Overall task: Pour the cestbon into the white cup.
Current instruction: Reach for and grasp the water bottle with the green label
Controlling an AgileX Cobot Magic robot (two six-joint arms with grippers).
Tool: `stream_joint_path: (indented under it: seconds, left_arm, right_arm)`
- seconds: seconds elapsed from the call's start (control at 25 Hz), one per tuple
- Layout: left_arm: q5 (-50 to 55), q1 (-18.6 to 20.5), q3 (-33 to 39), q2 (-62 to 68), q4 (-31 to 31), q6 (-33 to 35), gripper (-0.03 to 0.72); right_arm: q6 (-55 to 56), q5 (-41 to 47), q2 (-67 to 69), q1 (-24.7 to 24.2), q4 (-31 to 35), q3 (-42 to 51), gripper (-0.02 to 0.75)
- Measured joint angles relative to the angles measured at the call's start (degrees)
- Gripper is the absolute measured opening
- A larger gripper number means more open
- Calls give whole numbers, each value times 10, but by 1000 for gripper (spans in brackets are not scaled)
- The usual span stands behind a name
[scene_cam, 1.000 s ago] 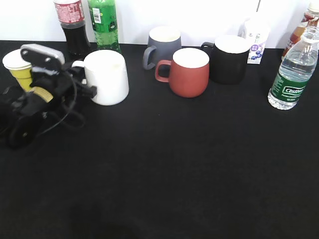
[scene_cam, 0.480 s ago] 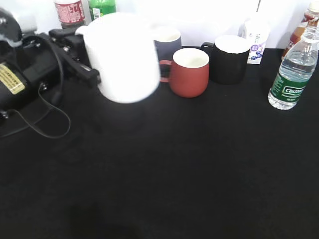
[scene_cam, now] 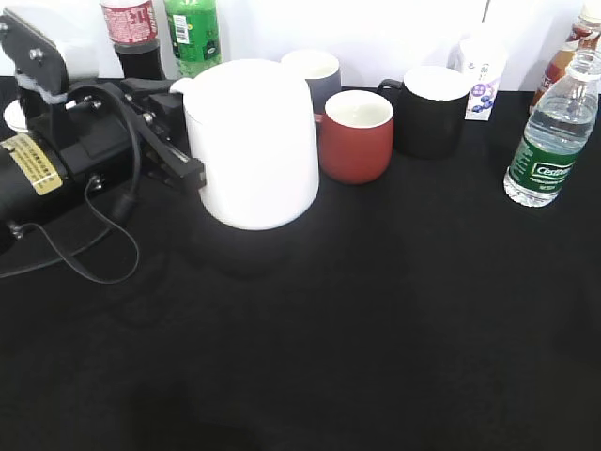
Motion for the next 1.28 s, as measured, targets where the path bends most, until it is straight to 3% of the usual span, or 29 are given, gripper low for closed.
stream_joint_path:
  seconds: [0.16, 0.4, 0.52, 0.64, 0.76, 1.28]
  left_arm:
    - [4, 0, 0, 0, 0, 0, 51]
    - [4, 0, 0, 0, 0, 0, 51]
    - [4, 0, 0, 0, 0, 0, 51]
    - [4, 0, 0, 0, 0, 0, 50]
    - [4, 0, 0, 0, 0, 0, 50]
    - [8, 0, 0, 0, 0, 0, 50]
  right_arm:
    - [-2, -202, 207, 0, -3, 7, 575]
    - [1, -419, 439, 0, -3, 147, 575]
    - [3, -509, 538, 0, -71, 151, 605]
    - [4, -557, 624, 0, -89, 130, 661]
    - [4, -609, 697, 0, -93, 99, 661]
    - [4, -666, 901, 0, -113, -44, 661]
